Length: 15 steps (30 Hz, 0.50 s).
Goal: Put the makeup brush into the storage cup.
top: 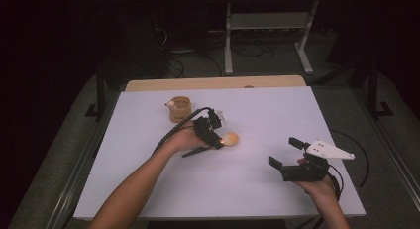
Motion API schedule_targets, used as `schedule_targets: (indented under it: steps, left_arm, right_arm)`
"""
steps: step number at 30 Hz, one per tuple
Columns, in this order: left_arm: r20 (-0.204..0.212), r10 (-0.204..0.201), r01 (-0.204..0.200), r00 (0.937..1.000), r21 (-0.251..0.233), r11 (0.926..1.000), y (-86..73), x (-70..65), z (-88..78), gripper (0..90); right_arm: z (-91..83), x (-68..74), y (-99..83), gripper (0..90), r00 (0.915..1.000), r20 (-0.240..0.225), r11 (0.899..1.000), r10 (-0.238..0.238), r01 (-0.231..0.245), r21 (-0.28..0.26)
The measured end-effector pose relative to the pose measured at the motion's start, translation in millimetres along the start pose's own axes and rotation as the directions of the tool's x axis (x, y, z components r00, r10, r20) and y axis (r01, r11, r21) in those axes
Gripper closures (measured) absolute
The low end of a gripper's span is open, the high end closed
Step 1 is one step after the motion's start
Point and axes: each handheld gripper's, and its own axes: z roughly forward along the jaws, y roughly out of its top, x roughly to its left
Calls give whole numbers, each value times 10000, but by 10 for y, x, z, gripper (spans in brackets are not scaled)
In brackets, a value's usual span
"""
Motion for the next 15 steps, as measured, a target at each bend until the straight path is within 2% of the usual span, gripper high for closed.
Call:
schedule_targets:
  steps: [4,8,15]
  left_arm:
    - [14,-86,86,10000,-264,9996,-11,-7,-46,628]
    - [215,-260,274,9994,-672,9974,-30,-14,-89,628]
    - [328,-181,213,9993,-1014,9946,-67,-5,-195,628]
  right_arm:
    - [2,2,1,0,10000,-10,10000,4,-4,-8]
    - [3,2,1,0,10000,-17,10000,-3,3,-5]
    - [6,4,0,0,10000,-19,10000,-11,11,-9]
